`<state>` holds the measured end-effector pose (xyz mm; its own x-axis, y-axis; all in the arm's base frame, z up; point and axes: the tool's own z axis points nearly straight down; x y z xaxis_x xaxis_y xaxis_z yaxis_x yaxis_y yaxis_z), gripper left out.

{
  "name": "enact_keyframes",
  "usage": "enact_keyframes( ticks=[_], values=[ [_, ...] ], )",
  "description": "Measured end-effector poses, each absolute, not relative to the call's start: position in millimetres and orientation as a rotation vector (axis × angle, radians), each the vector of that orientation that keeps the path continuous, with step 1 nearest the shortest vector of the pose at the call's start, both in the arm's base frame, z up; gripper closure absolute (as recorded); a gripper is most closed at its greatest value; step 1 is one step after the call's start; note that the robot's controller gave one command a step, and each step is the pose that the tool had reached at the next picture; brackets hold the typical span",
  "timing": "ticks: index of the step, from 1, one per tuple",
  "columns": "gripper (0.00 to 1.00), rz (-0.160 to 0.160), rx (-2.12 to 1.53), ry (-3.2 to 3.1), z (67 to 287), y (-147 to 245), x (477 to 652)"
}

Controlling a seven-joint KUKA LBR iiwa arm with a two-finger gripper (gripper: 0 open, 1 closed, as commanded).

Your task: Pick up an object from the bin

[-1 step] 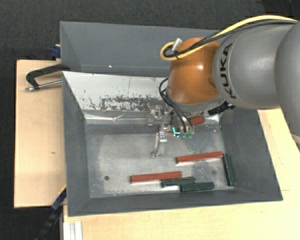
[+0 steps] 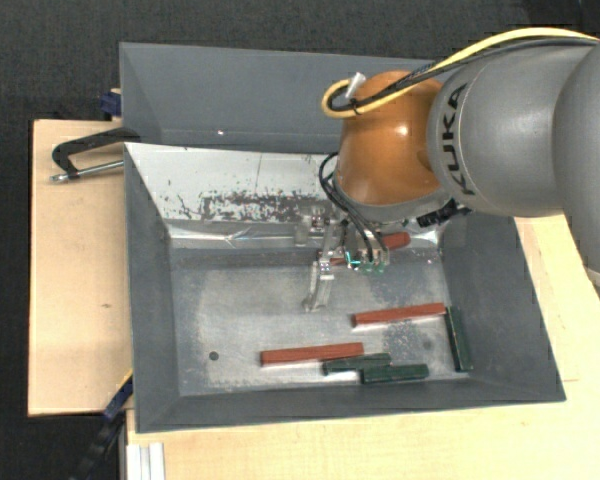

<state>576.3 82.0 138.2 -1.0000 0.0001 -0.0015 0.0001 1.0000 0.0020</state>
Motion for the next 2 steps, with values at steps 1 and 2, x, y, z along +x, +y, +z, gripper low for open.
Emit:
enact_keyframes(
  ticks=[1,2],
  values=[
    [0.00,0.004,0.106,3.134,108.6,73.1,582.1],
    [0.00,0.005,0.118,3.140,89.7,28.3,564.4]
  ],
)
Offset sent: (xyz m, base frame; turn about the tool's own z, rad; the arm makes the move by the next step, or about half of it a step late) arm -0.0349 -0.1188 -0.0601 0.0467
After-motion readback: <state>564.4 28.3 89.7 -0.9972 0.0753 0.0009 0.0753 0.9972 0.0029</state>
